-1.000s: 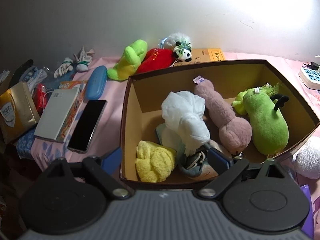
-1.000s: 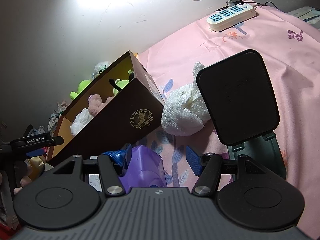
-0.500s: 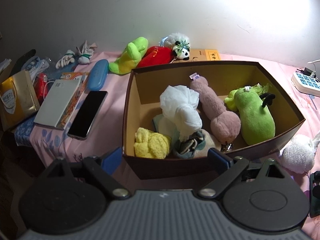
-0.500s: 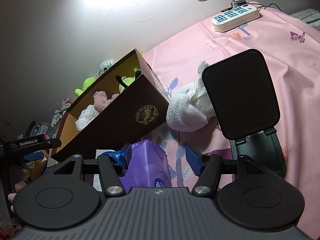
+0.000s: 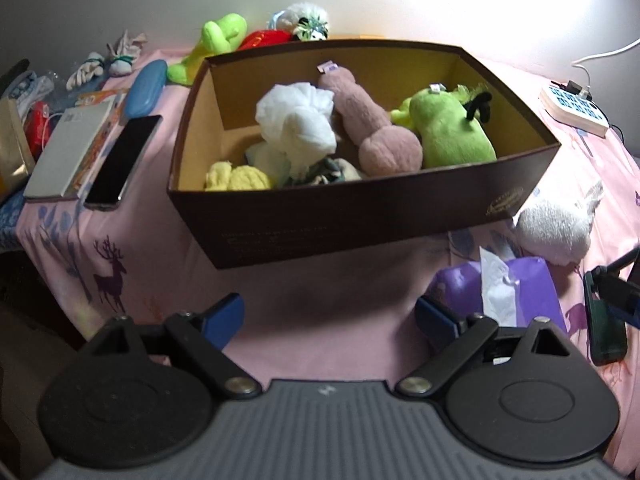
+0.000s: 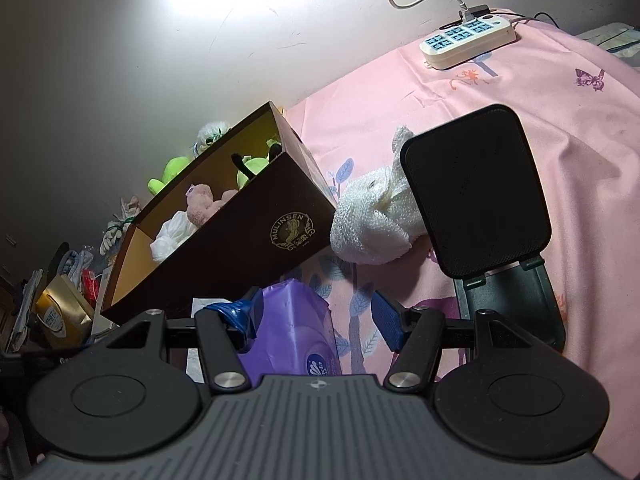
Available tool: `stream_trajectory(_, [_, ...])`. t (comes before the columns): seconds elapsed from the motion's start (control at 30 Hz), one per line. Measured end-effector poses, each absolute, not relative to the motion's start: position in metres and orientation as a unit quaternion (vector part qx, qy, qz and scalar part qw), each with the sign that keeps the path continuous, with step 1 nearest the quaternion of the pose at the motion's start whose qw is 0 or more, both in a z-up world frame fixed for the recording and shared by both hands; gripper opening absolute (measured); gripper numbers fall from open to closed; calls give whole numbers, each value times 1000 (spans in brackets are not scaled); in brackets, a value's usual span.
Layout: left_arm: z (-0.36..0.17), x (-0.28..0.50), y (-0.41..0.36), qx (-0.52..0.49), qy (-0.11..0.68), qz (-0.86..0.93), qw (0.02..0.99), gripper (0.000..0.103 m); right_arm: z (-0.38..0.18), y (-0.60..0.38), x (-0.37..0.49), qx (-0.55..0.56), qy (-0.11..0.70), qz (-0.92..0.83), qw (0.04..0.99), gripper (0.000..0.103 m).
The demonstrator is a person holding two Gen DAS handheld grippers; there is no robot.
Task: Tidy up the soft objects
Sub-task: 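Withdraw the left gripper from the box, then move the right gripper to the white mesh bunny plush and close on it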
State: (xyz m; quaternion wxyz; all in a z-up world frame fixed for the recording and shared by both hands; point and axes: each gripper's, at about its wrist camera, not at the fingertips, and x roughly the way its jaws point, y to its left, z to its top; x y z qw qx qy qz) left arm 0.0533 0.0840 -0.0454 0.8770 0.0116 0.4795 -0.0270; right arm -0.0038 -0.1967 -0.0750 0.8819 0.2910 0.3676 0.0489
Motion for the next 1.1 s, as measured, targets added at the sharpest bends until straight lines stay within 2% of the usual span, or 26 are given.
stream_trajectory(0.17, [-56, 46, 76, 9, 497, -45, 867, 96, -69, -197, 5, 277, 358, 39, 891, 46])
stream_trajectory(0.4, [-56, 43, 74, 12, 495, -47, 867, 96, -59, -174, 26, 189, 334, 26, 923, 46])
stream_trajectory(0.6, [-59, 42, 87, 3, 502, -31, 864, 96, -28, -192, 52, 148, 323, 44, 934, 46])
stream_trajectory(0.83, [-63, 36, 101, -15, 508, -6, 861, 95, -7, -238, 106, 92, 400, 52, 910, 46])
stream_trajectory(1.1, [-57, 17, 102, -44, 510, 48, 858, 95, -46, -279, 165, 132, 521, 121, 835, 46])
